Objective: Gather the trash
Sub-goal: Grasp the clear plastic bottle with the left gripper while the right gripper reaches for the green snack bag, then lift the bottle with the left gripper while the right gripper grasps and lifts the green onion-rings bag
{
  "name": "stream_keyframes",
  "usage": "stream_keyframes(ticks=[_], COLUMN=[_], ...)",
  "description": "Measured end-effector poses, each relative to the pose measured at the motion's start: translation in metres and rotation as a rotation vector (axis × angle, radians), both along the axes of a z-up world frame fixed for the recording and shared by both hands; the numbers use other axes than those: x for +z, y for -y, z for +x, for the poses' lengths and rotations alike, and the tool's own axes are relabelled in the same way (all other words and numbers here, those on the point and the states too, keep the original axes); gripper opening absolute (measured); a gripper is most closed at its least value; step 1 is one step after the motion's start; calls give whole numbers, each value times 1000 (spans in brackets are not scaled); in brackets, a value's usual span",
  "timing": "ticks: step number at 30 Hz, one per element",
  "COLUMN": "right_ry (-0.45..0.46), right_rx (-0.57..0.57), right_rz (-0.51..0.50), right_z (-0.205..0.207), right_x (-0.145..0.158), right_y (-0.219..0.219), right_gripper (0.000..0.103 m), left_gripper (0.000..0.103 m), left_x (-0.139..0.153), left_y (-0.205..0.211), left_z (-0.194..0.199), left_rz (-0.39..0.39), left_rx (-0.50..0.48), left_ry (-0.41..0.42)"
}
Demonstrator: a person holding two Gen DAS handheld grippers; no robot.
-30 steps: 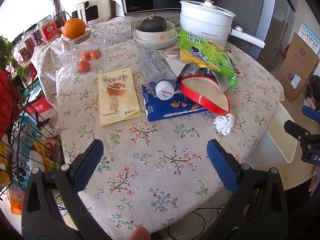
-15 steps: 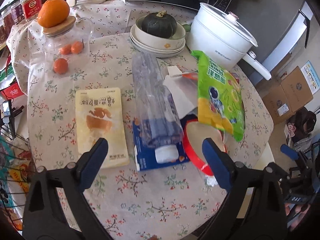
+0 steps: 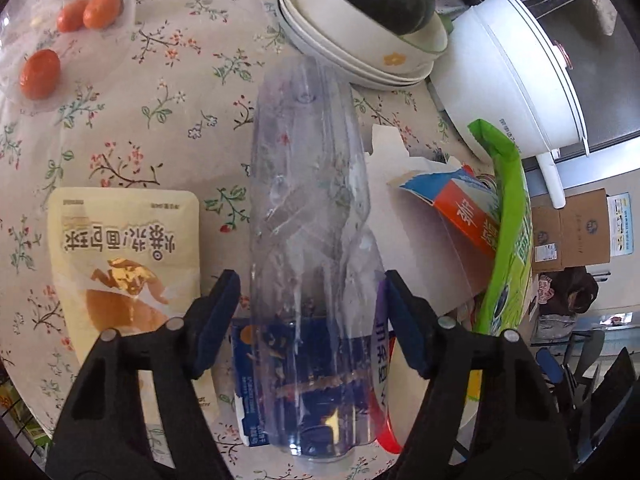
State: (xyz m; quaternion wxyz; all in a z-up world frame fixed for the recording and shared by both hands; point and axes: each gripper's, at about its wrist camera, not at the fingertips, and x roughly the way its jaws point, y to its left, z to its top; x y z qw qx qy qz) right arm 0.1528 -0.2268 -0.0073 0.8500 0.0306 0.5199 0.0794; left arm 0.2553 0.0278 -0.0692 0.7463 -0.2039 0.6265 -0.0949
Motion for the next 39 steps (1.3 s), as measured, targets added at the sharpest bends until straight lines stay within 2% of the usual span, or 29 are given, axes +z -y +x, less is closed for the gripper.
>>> stream_keyframes(ticks=[5,10,13,17,20,22,25,28,31,32,33,34,35,39], right_ry=[2,-1,-2,-15,-37,-62,-85,-109,-138,-139,-136,-130,-121,-54], right_rx=[-10,-23,-25,-18,-18,-24,-57,-87,-80,-67,-47,-27,-17,-7], right_rz=[-10,26,67,114,186,248,325,376,414,419,423,424,420,374], right_z=[7,12,16,25,33,39,47,52,55,54,54,53,52,42], right_x=[0,0,0,-6,-18,-26,-37,-47,-56,-57,-56,-54,-52,-33], right_y=[2,4,1,-4,-5,-2,1,1,-1,-3,-5,-6,-7,-7], right_gripper=[103,103,103,103,102,101,99,92,73,58,36,25,9,4], left_gripper=[64,63,63,63,63,63,63,63,63,63,63,63,63,63], left_x=[8,39,60,73,75,76,70,62,60,61,61,62,63,65], left_y=[3,4,7,-1,-7,-10,-14,-13,-14,-14,-14,-13,-13,-12], left_z=[-7,-32,-60,-101,-127,-137,-141,-138,-137,-138,-141,-142,-144,-149], left_rz=[11,83,137,125,154,137,132,144,131,133,135,139,147,154], left_rx=[3,-28,-56,-41,-30,-11,-8,-4,-1,-1,-4,-8,-12,-20], left_ry=[26,146,231,285,323,330,338,332,327,331,336,344,350,371])
